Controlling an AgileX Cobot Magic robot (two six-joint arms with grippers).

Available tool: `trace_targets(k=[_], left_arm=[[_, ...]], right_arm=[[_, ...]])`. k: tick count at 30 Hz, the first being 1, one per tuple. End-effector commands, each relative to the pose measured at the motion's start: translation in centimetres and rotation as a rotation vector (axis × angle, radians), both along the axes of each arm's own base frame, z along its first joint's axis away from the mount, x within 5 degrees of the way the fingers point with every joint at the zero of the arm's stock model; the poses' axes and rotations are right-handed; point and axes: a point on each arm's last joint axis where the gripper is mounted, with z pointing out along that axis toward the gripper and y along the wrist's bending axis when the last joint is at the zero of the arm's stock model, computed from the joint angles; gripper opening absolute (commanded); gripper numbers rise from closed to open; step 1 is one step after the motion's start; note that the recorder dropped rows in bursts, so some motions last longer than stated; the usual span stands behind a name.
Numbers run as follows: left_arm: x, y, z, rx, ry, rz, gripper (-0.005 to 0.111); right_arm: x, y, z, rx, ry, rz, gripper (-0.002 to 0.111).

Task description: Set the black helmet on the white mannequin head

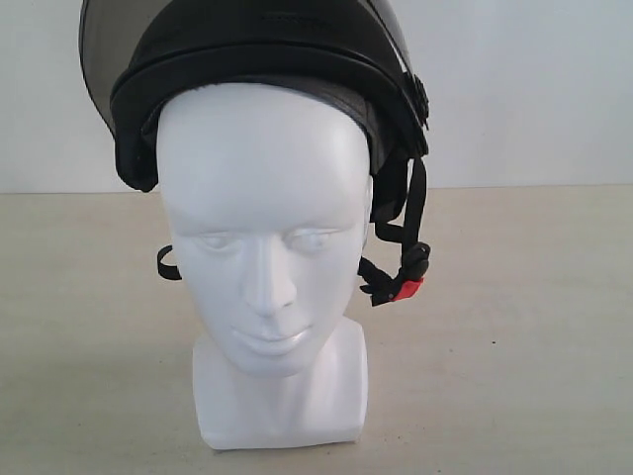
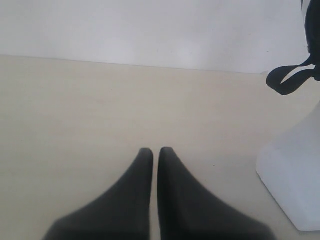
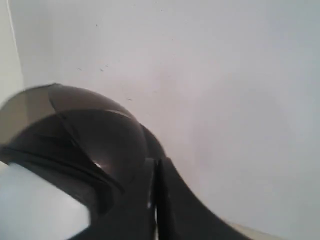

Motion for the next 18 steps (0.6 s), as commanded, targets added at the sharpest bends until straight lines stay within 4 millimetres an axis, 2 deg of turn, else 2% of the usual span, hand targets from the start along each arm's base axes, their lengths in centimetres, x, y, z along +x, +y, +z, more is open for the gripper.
trace_targets(k=[1,6,9,18], left_arm=[[0.0,0.0,-0.1,0.004,0.001,0.002,0.004],[0.0,0.0,-0.1,0.004,0.001,0.002,0.004],[0.0,0.0,-0.1,0.004,0.001,0.002,0.004],[0.0,0.0,-0.1,0.004,0.001,0.002,0.004]], right_arm=[[0.1,-1.7,-0.6,-0.353,-0.057,-0.178,0.0],[0.2,-4.4,-2.0,-0.394,0.205,-0.415,0.0],[0.0,-5.1,-2.1,-0.417,0.384,-0.476,0.0],[-1.5,-2.9,-2.0,-0.39,0.657,-0.192,0.0]])
